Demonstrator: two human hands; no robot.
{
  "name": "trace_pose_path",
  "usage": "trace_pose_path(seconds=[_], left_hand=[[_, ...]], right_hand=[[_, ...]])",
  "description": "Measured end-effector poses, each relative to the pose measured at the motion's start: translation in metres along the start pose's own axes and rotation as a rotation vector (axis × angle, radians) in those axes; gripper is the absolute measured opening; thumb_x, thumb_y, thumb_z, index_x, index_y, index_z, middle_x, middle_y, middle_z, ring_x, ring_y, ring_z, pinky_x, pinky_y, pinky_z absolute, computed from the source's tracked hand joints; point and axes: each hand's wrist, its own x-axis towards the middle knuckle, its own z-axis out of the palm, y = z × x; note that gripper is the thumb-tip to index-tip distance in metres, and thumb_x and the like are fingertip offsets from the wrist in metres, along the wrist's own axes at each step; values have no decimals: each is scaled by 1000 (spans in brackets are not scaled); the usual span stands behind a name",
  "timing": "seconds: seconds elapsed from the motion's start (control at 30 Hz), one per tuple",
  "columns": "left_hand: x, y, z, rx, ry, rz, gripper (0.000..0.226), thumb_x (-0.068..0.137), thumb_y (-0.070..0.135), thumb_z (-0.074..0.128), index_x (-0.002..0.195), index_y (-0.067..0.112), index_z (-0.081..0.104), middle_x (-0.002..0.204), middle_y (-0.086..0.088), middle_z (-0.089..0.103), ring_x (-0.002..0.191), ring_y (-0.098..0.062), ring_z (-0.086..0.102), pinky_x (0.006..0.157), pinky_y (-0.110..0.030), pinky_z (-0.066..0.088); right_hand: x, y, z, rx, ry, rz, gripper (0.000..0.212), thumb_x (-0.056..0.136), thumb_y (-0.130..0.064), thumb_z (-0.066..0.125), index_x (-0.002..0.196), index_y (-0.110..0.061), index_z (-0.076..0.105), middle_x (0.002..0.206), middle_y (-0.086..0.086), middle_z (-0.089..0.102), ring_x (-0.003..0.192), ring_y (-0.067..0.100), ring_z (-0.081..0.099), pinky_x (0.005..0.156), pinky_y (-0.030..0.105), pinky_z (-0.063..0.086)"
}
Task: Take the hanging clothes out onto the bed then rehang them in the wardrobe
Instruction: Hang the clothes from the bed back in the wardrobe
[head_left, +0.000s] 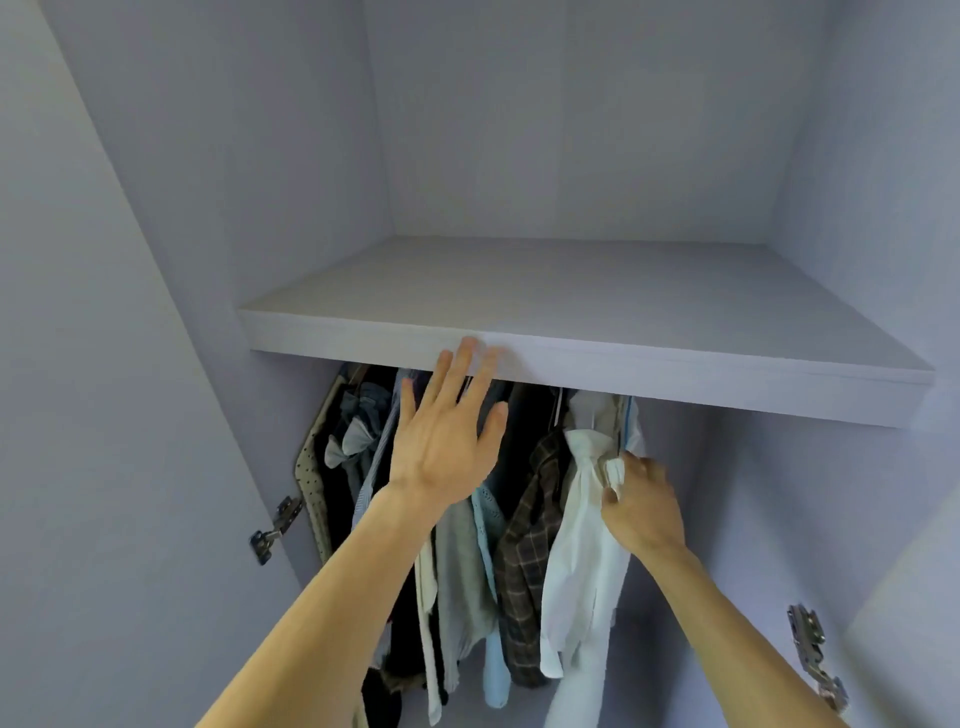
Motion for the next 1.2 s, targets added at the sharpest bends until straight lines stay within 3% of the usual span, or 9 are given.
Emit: trace_pose_path(seconds=[0.07,0.2,0.37,0.53,0.67,0.77,0.9,1.2], left_hand=[[-42,-21,5,-33,-67,-90,64,104,47,30,159,34,0,167,9,0,152,-9,-11,123,-50,-4],[-158,-71,10,24,-201,-329,61,104,46,35,159,35,11,167,12,6,153,-11,-8,123,-46,-2],[-332,-109,-20,133,-287,-638,59,101,47,41,156,36,25,165,6,18,154,-19,9,122,-50,11],[-546,-90,-85,158,-310,-1068,60,100,45,42,156,37,23,166,8,15,154,-16,6,122,-45,11],[-715,-27,-133,152,-237,-1449,58,101,45,41,156,36,24,166,6,15,154,-17,9,122,-47,11],[-832,42,-152,117,-192,-1714,61,95,51,34,154,34,32,164,2,22,152,-20,20,119,-53,19],[-959,168,-156,43,-135,-2043,70,88,53,30,156,34,26,164,1,22,150,-22,23,118,-48,26],[-1030,425,-119,81,358,-2611,57,101,45,39,156,34,26,165,7,15,151,-18,19,120,-47,22]], right_hand=[[-29,-12,-1,77,43,-93,46,94,-20,57,139,-18,46,141,8,47,125,29,45,100,37,42],[-94,-52,3,216,-52,-287,41,98,-26,54,139,-24,48,140,-5,49,130,16,42,103,30,40],[-190,-122,35,249,-312,-671,36,100,-30,52,136,-27,55,139,-16,50,133,4,39,107,15,28],[-339,-191,82,212,-564,-1046,31,97,-29,58,128,-26,65,138,-7,57,133,10,44,109,11,18],[-482,-211,100,196,-772,-1316,33,97,-37,57,130,-34,63,145,-11,52,140,9,37,116,22,22],[-584,-211,98,125,-922,-1538,40,99,-46,47,138,-38,53,153,-14,40,147,6,24,122,29,20],[-708,-200,76,58,-1112,-1809,44,100,-52,40,143,-42,45,156,-18,31,149,5,15,119,24,11],[-905,-137,26,-55,-1370,-2455,49,102,-52,34,149,-40,35,161,-11,26,152,13,13,122,31,17]])
